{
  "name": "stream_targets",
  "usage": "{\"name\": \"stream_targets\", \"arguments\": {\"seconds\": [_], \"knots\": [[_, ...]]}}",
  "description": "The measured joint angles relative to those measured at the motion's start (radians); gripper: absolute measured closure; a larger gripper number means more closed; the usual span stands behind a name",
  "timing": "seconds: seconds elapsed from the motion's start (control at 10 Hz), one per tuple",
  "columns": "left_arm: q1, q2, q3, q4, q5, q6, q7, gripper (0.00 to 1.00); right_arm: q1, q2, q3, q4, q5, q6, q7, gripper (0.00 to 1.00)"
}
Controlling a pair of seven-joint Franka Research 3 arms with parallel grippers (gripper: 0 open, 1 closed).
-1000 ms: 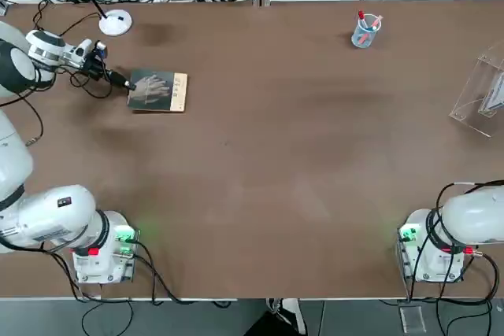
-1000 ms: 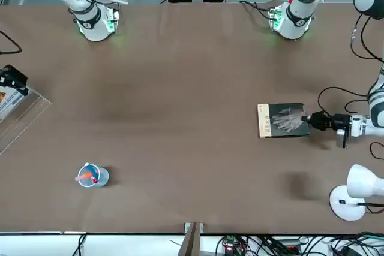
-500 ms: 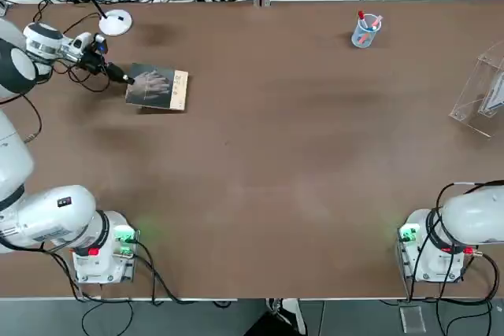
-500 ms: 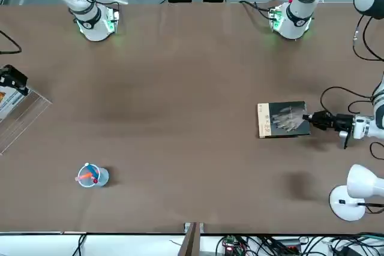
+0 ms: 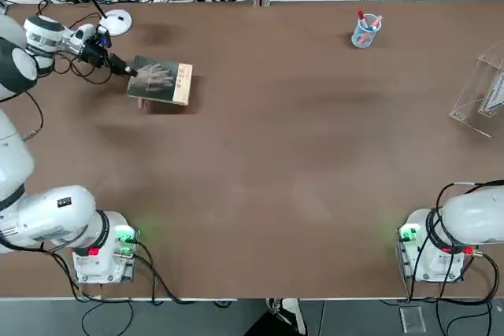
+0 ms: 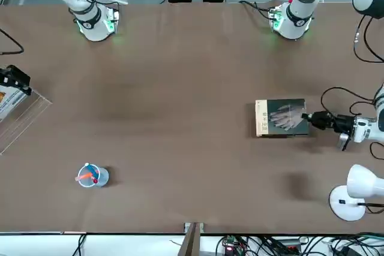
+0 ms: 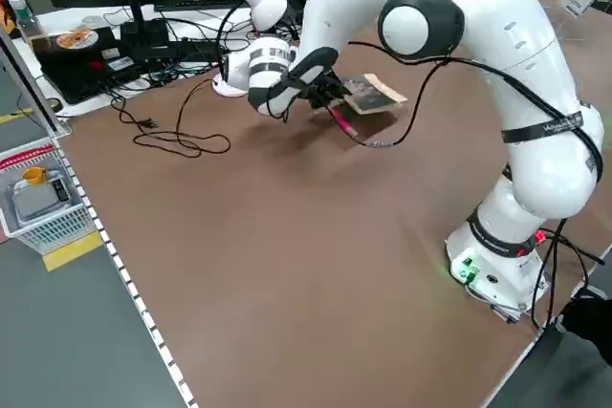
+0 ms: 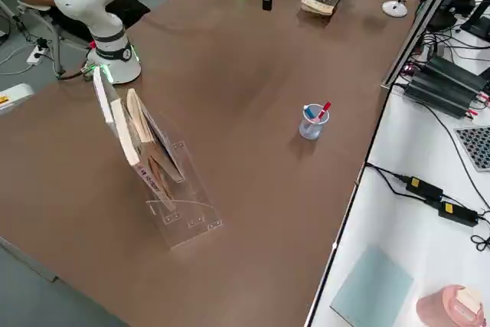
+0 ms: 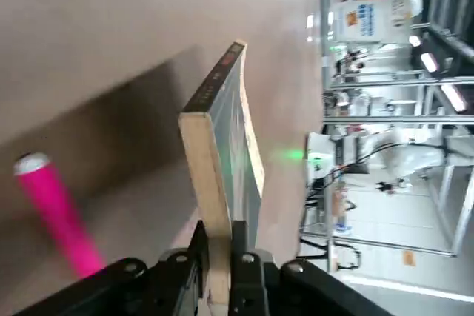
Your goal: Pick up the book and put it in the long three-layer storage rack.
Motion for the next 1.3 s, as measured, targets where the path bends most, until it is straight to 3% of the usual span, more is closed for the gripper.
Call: {"name": "stream_targets", "arguments": {"seconds": [0.8, 1.3], "knots": [[-0.007, -0.009, -0.140, 0.061, -0.153, -0.053, -0.201, 1.00, 0.000, 0.000, 0.000, -0.014, 0.040, -0.019, 0.000, 0.00], [-0.080, -0.016, -0.162, 0.104, -0.250, -0.039, -0.293, 1.00, -0.017, 0.000, -0.002, -0.035, 0.144, -0.051, 0.003, 0.00]]}}
